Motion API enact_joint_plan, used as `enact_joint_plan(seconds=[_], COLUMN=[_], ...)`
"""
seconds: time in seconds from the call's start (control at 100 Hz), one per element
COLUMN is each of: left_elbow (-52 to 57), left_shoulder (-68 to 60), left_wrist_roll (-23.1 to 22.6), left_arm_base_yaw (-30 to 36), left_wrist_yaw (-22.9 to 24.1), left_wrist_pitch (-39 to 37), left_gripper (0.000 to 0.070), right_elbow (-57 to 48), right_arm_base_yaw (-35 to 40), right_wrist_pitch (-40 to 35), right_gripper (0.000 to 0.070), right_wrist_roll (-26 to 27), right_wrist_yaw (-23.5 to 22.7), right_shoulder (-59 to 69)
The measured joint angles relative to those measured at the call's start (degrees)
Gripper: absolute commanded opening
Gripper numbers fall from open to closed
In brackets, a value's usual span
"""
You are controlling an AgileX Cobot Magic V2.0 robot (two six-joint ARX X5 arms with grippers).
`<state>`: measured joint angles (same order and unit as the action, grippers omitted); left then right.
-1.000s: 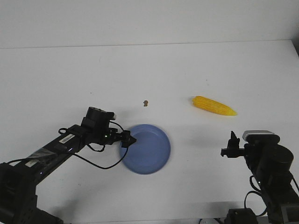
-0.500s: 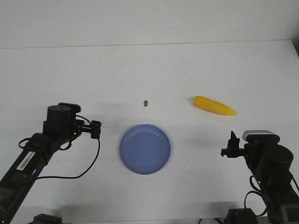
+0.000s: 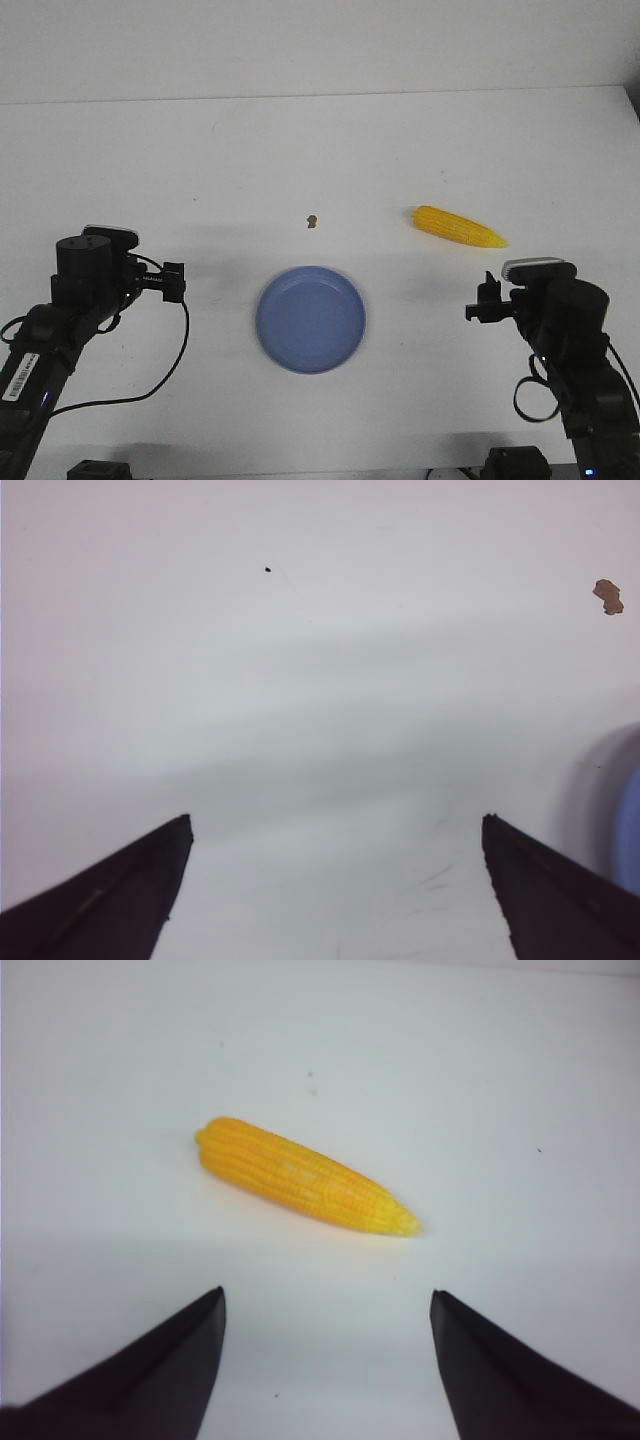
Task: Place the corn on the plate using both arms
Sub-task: 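Withdraw the left gripper from the plate toward the robot, then reach the right gripper to the yellow corn and grasp it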
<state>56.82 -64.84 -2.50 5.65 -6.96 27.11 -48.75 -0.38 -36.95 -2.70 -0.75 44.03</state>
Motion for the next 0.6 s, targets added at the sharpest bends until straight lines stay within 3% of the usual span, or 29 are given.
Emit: enact_joint_plan(seconds=[0.6], left_elbow=[0.0], left_shoulder=[0.0], left_wrist_roll=[1.1], left_arm_base_yaw=[0.0], left_wrist_yaw=[-0.3], left_wrist_pitch=[0.0], left_gripper=[0.059], right_elbow=[-24.5], right_arm_base_yaw=[2.0], right_wrist_pitch=[-1.4], right_gripper=[0.0434], right_wrist_roll=[-20.2], right_wrist_yaw=[-2.3], right_shoulder=[44.2])
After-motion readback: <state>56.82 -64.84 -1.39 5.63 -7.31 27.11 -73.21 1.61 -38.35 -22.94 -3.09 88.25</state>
